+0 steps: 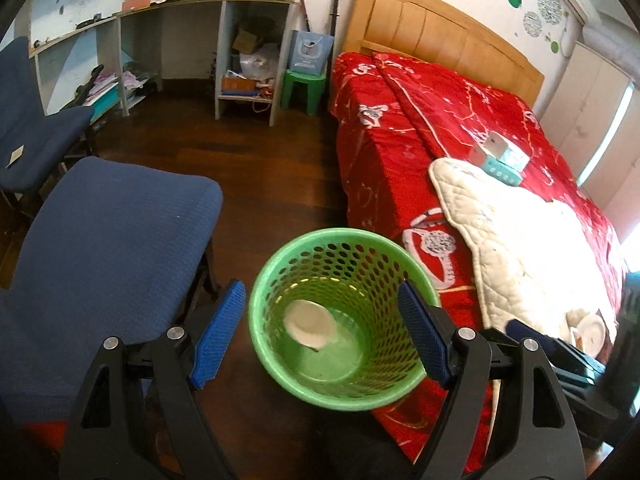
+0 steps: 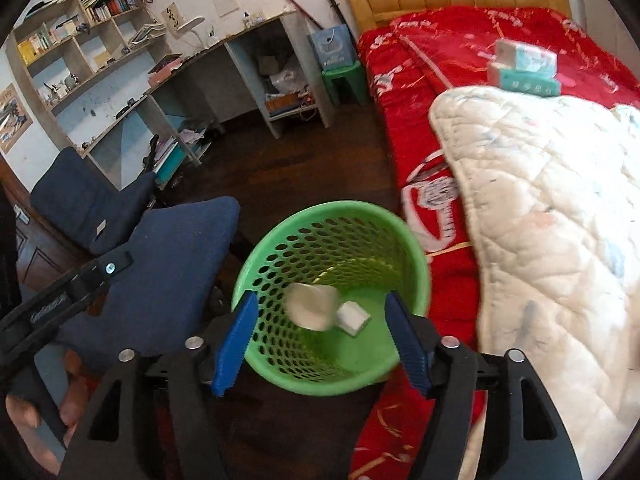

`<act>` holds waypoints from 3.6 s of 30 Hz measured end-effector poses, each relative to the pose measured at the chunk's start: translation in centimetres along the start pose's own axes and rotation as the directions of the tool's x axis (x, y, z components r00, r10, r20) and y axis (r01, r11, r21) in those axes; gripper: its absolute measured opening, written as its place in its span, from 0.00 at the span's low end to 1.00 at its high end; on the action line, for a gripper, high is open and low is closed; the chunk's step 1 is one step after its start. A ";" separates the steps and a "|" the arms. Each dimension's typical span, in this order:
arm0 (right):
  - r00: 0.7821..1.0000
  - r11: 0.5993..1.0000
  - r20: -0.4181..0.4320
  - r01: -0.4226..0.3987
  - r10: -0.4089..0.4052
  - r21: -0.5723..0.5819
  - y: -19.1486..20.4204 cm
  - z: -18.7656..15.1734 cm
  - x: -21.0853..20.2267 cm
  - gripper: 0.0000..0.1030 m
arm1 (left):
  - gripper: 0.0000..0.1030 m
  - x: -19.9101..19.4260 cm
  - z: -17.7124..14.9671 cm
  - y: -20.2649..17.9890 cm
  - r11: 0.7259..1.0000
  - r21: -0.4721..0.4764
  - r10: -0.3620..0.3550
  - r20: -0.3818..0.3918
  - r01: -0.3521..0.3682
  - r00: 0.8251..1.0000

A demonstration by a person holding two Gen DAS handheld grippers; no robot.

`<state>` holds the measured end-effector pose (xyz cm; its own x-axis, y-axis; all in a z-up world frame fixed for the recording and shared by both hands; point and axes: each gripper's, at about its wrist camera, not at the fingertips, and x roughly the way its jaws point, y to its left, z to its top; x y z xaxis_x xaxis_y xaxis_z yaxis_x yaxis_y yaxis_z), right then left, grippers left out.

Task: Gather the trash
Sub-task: 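Release the foam block into the basket while the right tool drops the paper cup in, then grasp the clear plastic cup with the right tool while the left tool reaches the orange snack, then grasp the orange snack piece with the left tool and carry it to the basket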

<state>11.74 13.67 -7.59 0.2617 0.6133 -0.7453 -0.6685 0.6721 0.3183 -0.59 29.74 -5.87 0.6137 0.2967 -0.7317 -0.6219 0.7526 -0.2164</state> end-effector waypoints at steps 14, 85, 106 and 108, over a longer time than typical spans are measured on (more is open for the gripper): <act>0.968 0.966 0.094 0.220 -0.234 0.134 -9.3 -6.8 -12.2 0.80 | 0.75 -0.8 -2.1 -7.5 0.988 0.100 -0.112 -0.032 0.115 0.993; 0.896 0.820 0.033 0.390 -0.443 0.419 -27.6 -18.6 -21.9 0.43 | 0.24 7.0 -12.8 -37.6 0.693 0.433 -0.393 -0.443 0.576 0.806; 0.896 0.844 0.080 0.377 -0.436 0.382 -24.6 -16.8 -22.5 0.38 | 0.12 3.0 -10.2 -33.8 0.686 0.343 -0.529 -0.371 0.642 0.763; 0.902 0.846 0.075 0.367 -0.425 0.387 -24.6 -16.9 -22.3 0.38 | 0.12 2.6 -9.9 -33.2 0.688 0.336 -0.536 -0.364 0.643 0.762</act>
<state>10.59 -23.52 -8.68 0.5724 0.2982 -0.7638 -0.2000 0.9542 0.2227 16.86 -0.29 -6.97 0.6240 -0.3906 -0.6769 0.1301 0.9060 -0.4028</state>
